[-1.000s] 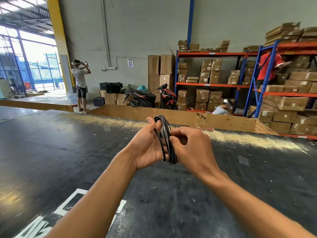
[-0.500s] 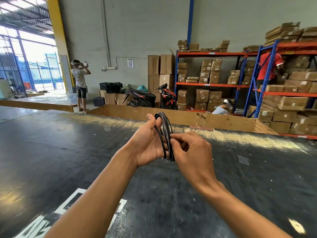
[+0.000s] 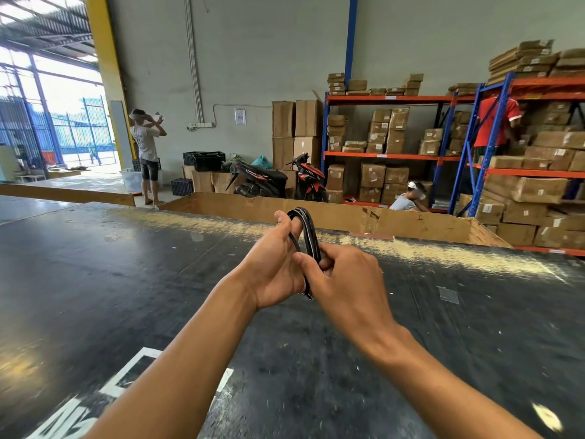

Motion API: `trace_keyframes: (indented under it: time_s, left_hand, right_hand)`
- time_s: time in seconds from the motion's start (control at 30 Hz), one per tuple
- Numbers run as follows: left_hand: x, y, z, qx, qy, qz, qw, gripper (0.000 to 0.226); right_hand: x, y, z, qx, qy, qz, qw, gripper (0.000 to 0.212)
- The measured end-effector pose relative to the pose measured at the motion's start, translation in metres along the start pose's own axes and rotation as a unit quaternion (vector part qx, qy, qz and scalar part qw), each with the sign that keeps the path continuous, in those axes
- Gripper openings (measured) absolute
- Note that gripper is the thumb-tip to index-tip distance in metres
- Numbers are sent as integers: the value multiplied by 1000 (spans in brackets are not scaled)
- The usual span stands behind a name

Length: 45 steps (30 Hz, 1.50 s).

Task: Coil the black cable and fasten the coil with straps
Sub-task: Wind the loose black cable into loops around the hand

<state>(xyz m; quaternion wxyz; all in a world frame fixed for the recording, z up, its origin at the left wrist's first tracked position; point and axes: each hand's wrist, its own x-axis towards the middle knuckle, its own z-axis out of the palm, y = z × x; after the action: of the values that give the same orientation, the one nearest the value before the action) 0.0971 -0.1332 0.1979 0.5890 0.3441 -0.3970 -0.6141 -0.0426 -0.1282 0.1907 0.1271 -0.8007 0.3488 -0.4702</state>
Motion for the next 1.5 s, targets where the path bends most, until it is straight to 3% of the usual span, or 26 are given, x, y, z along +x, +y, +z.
trace_keyframes:
  time_s: [0.43, 0.57, 0.7, 0.9, 1.03, 1.13, 1.2, 1.27, 1.33, 1.4, 1.43, 1.5]
  left_hand:
    - [2, -6, -2, 28, -13, -10, 999, 60]
    - [1, -8, 2, 2, -37, -19, 999, 69]
    - [-1, -9, 7, -1, -39, -35, 999, 52]
    - [4, -3, 9, 71, -9, -46, 996, 65]
    - [3, 7, 6, 111, 26, -20, 993, 46]
    - [-4, 11, 2, 208, 68, -25, 975, 43]
    - [-9, 11, 2, 302, 101, -8, 948, 38]
    - [-13, 11, 3, 440, 146, 29, 886, 39]
    - [-15, 10, 4, 591, 221, 80, 772, 55]
    - [-19, 9, 7, 706, 300, 146, 625, 69]
    - [-21, 8, 8, 734, 304, 187, 578, 67]
    - [-25, 6, 7, 761, 228, 259, 549, 58]
  right_hand:
    - [18, 9, -3, 0, -72, 81, 994, 36]
    - [21, 11, -5, -21, -108, 78, 991, 39]
    - [22, 14, -4, -40, -138, 78, 987, 40]
    - [23, 17, -4, -62, -115, 55, 990, 32]
    - [21, 22, -10, -115, -123, 25, 985, 27]
    - [20, 27, -17, -157, -159, 6, 975, 21]
    - [21, 28, -22, -174, -182, 6, 968, 21]
    - [22, 29, -26, -184, -207, 7, 961, 21]
    - [22, 30, -31, -188, -232, 1, 954, 20]
    - [19, 31, -36, -204, -261, -6, 944, 18]
    - [18, 32, -39, -214, -273, -7, 938, 17]
    - [17, 33, -44, -229, -295, -9, 928, 16]
